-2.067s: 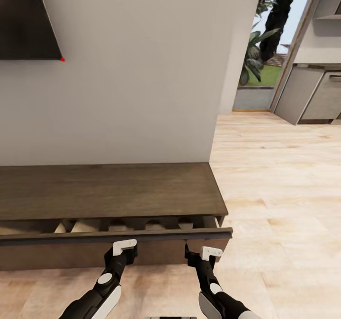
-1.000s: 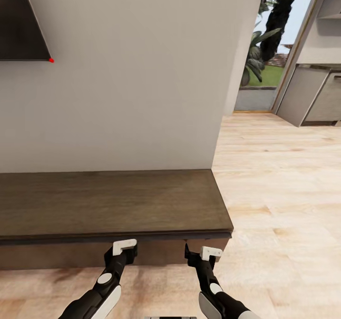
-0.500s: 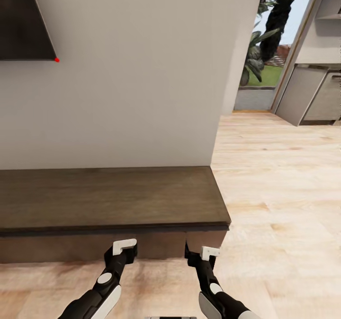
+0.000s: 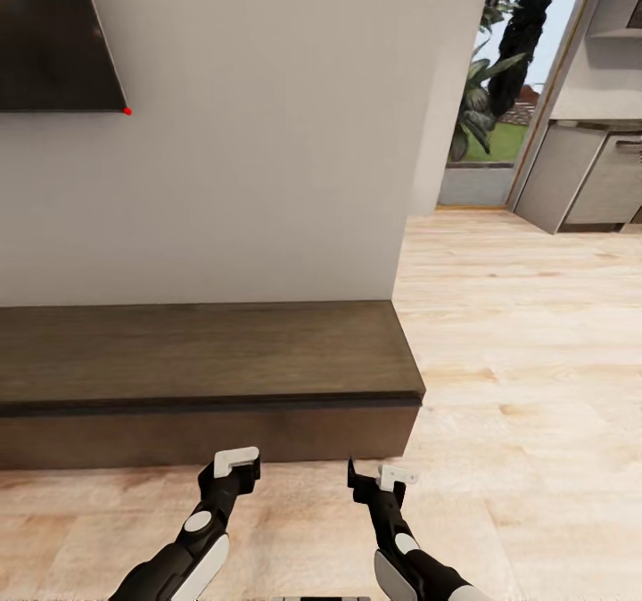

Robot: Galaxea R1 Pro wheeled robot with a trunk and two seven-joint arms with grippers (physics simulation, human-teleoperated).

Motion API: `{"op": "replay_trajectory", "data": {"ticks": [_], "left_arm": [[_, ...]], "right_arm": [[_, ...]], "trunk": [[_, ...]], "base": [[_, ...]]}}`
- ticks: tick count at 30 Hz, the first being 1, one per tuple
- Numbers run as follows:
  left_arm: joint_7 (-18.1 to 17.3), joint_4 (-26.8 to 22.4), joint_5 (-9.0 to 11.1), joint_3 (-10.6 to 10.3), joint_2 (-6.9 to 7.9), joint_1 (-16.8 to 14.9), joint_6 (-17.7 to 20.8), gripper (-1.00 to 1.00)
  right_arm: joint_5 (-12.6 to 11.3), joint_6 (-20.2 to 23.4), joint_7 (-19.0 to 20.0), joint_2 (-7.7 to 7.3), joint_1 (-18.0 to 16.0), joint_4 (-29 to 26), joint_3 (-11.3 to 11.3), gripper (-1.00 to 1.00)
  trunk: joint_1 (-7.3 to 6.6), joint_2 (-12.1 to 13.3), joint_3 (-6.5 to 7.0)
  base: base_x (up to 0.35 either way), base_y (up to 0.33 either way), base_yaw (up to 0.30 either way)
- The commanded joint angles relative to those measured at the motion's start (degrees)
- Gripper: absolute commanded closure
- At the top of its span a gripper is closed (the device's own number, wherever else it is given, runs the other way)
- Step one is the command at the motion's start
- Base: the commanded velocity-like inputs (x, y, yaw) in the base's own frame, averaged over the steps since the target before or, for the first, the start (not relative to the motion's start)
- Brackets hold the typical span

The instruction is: Place each of the two pumpkins and all three candles from the living room inside a cabinet in the living room (use any cabinet), then make sure every cabinet is closed, and position the cauldron so it is next to a table in the living room.

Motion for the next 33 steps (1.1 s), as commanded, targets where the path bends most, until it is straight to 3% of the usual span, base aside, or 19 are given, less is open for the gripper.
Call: {"op": "replay_trajectory", "data": {"ticks": [1, 7, 10, 13, 17, 22, 25, 29, 33], "left_arm": [[0.45, -0.69, 0.51, -0.29, 0.09, -0.04, -0.04, -1.0], [0.45, -2.17, 0.85, -0.24, 0.09, 0.06, 0.89, -1.0], [0.44, -1.98, 1.1, -0.14, 0.12, 0.07, 1.64, -1.0], [0.43, -1.73, 1.24, 1.17, 0.18, 0.07, 3.75, -1.0], [0.36, -1.76, 1.27, 4.67, 0.17, 0.07, 9.67, -1.0], [0.34, -1.51, 1.56, 8.18, 0.25, 0.09, 15.0, -1.0], [0.2, 0.72, 1.74, 8.81, 0.34, 0.15, 18.19, -1.0], [-0.09, 4.53, 2.21, 9.82, 0.28, 0.16, 19.2, -1.0], [-0.2, 7.4, 2.53, 10.79, 0.09, 0.16, 19.37, -1.0]], "right_arm": [[-0.25, -0.15, -0.45, -0.02, -0.06, 0.0, 0.49, -1.0], [-0.31, 0.12, -0.44, -0.01, -0.06, 0.0, 0.43, -1.0], [-0.34, 1.89, -0.44, 0.04, -0.06, 0.0, 0.41, -1.0], [-0.4, 5.8, -0.47, 0.05, -0.06, -0.36, 0.33, -1.0], [-0.51, 12.5, -0.63, -0.07, -0.06, -2.31, 0.17, -1.0], [-0.6, 23.01, -0.87, -0.38, -0.06, -8.45, 0.11, -1.0], [-3.88, 25.51, -0.93, -0.62, 0.17, -10.05, 0.18, -1.0], [-7.12, 26.77, -0.89, -0.77, 0.34, -10.12, 0.26, -1.0], [-8.26, 31.8, -0.81, -0.8, 0.4, -9.98, 0.3, -1.0]], "trunk": [[-0.01, -0.02, -0.05], [-0.01, -0.02, -0.05], [-0.09, 0.02, 0.62], [-0.17, 0.06, 1.28], [-0.27, 0.11, 2.17], [-0.4, 0.18, 3.27], [-0.68, 0.62, 3.9], [-1.56, 2.22, 4.61], [-2.44, 3.83, 5.33]], "base": [[-0.016, 0.0, 0.0], [-0.005, 0.0, 0.0], [0.0, 0.0, 0.0], [0.0, 0.0, 0.0], [0.0, 0.0, 0.0], [0.0, 0.0, 0.0], [0.0, 0.0, 0.0], [0.0, 0.0, 0.0], [0.0, 0.0, 0.0]]}}
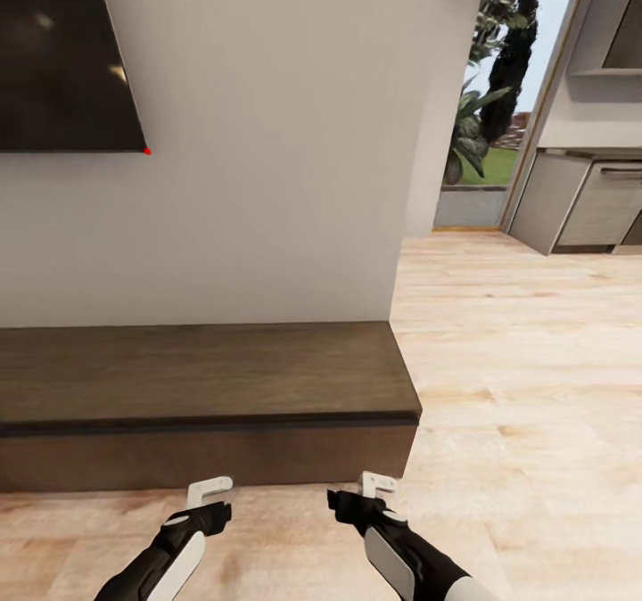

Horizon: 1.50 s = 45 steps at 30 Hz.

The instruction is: Place each of the two pumpkins and all three candles from the living room inside a cabinet in the living room (use any cabinet), then make sure every cabinet is closed, and position the cauldron so it is next to a table in the living room.

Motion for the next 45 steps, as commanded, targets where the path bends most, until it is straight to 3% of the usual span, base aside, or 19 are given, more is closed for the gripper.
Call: {"op": "replay_trajectory", "data": {"ticks": [1, 12, 31, 34, 41, 45], "left_arm": [[0.55, 0.09, 0.54, -0.28, 0.05, -0.04, 0.14, -1.0], [0.55, 4.89, 0.53, -0.12, -0.52, -0.04, 0.17, -1.0], [0.64, 5.43, 0.62, 0.02, -0.49, -0.03, -0.09, -1.0], [0.68, 5.44, 1.19, 0.06, -0.46, -0.04, -0.08, -1.0], [0.76, 5.43, 4.7, 0.12, -0.46, -0.04, -0.02, -1.0], [0.79, 5.41, 5.21, 0.14, -0.45, -0.04, 0.01, -1.0]], "right_arm": [[-0.36, 0.9, -0.51, -0.05, -0.04, 0.21, 0.39, -1.0], [-0.29, 2.11, -0.38, -0.05, -0.07, 4.47, 0.54, -1.0], [-0.42, 1.28, -0.13, -0.05, -0.07, 6.82, 0.56, -1.0], [-0.45, 1.27, -0.18, -0.05, -0.05, 6.94, 0.56, -1.0], [-0.48, 1.36, -0.33, 0.02, -0.05, 7.05, 0.56, -1.0], [-0.47, 1.5, -0.39, -0.02, -0.04, 7.06, 0.51, -1.0]], "trunk": [[-0.24, 0.39, 0.13], [-2.65, 4.8, 2.11], [-6.83, 12.42, 5.52], [-7.48, 13.63, 6.06], [-9.02, 16.43, 7.31], [-9.9, 18.04, 8.03]], "base": [[0.0, 0.0, 0.0], [0.0, 0.0, 0.0], [0.0, 0.0, 0.0], [0.0, 0.0, 0.05], [0.0, 0.0, 0.235], [0.0, 0.0, 0.285]]}}
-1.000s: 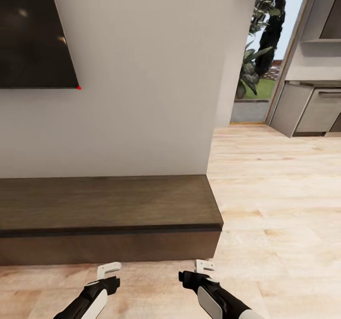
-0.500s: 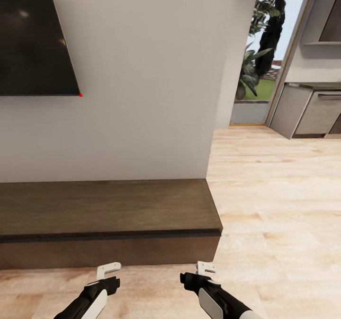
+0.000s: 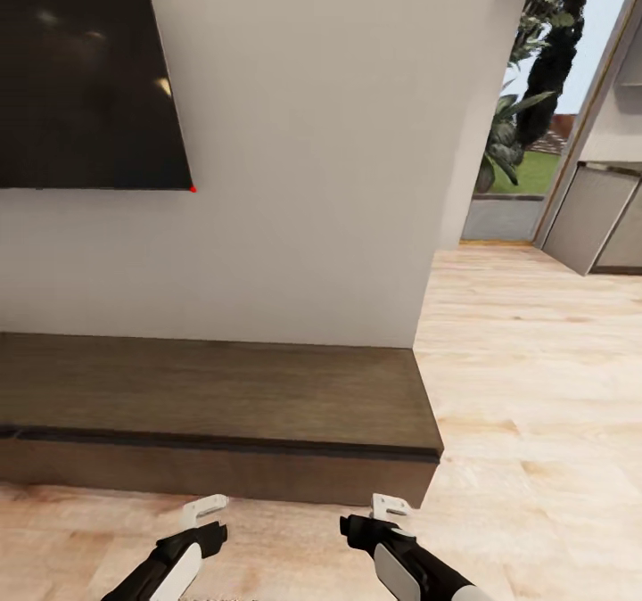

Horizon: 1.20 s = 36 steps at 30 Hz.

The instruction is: Place each of the two pumpkins and all three candles from the living room inside a cabinet in the living room (use any cabinet), then make sure every cabinet is closed, and position the cauldron so it is next to a table in the living room.

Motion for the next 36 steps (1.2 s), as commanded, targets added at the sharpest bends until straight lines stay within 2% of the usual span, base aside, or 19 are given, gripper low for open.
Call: {"op": "replay_trajectory", "data": {"ticks": [1, 36], "left_arm": [[0.54, -0.13, 0.54, -0.35, 0.09, -0.05, 0.11, -1.0], [0.56, -0.07, 1.07, -0.29, 0.18, -0.05, 0.11, -1.0]], "right_arm": [[-0.33, 0.25, -0.51, -0.06, -0.05, -0.13, 0.47, -1.0], [0.04, 0.61, -0.74, 0.44, -0.01, 0.04, 0.57, -1.0]], "trunk": [[-0.23, 0.39, 0.13], [-7.92, 14.43, 6.41]], "base": [[0.0, 0.0, 0.289], [-0.004, 0.0, 0.292]]}}
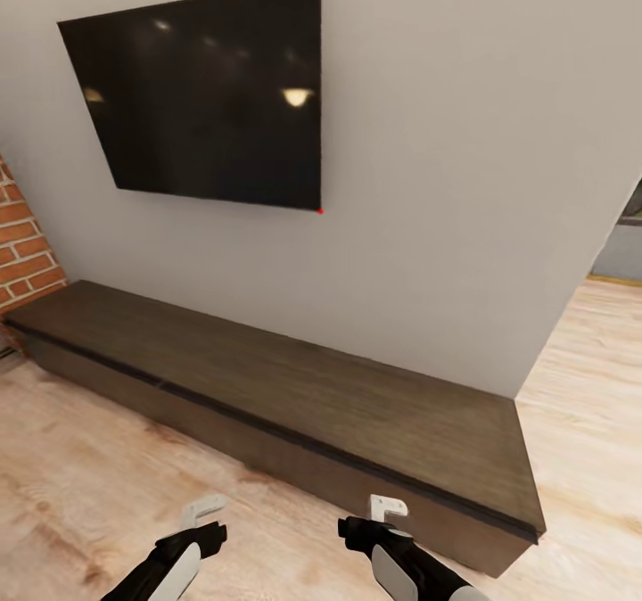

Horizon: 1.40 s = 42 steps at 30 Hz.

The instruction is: Place each of the two pumpkins and all three candles from the living room inside a cabinet in the living room (use any cabinet), then make sure every cabinet is closed, and position the cauldron so it is next to a table in the living room.

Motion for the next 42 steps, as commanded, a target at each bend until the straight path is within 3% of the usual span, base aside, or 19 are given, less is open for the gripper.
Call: {"op": "replay_trajectory", "data": {"ticks": [1, 15, 22, 26, 34, 42], "left_arm": [[0.53, -0.11, 0.49, -0.39, 0.1, -0.05, 0.1, -1.0], [0.63, -0.11, 0.42, -0.45, 0.23, -0.05, -0.15, -1.0], [0.84, -0.09, 0.46, 2.5, 0.21, -0.04, -0.16, -1.0], [1.07, -0.01, 0.48, 3.1, 0.26, -0.04, -0.15, -1.0], [1.0, 4.17, 0.24, 5.97, 0.1, -0.05, -0.22, -1.0], [0.97, 4.42, 0.22, 6.45, 0.09, -0.05, -0.27, -1.0]], "right_arm": [[-0.28, 0.18, -0.49, -0.05, -0.03, -0.13, 0.51, -1.0], [-0.09, 0.17, -0.49, 0.0, -0.02, -0.13, 0.58, -1.0], [-0.09, 0.17, -0.49, -0.02, -0.02, -0.13, 0.58, -1.0], [-0.08, 0.17, -0.49, -0.03, -0.02, -0.13, 0.65, -1.0], [-0.03, 0.04, -0.49, -0.04, -0.04, -0.13, 0.67, -1.0], [0.0, -0.05, -0.49, -0.05, -0.02, -0.13, 0.67, -1.0]], "trunk": [[-0.23, 0.39, 0.13], [-3.31, 6.0, 2.64], [-4.84, 8.81, 3.9], [-5.72, 10.42, 4.62], [-7.48, 13.62, 6.06], [-9.24, 16.83, 7.49]], "base": [[0.0, 0.0, 0.292], [0.0, 0.0, 0.292], [0.0, 0.0, 0.292], [0.0, 0.0, 0.292], [0.0, 0.0, 0.292], [0.0, 0.0, 0.292]]}}
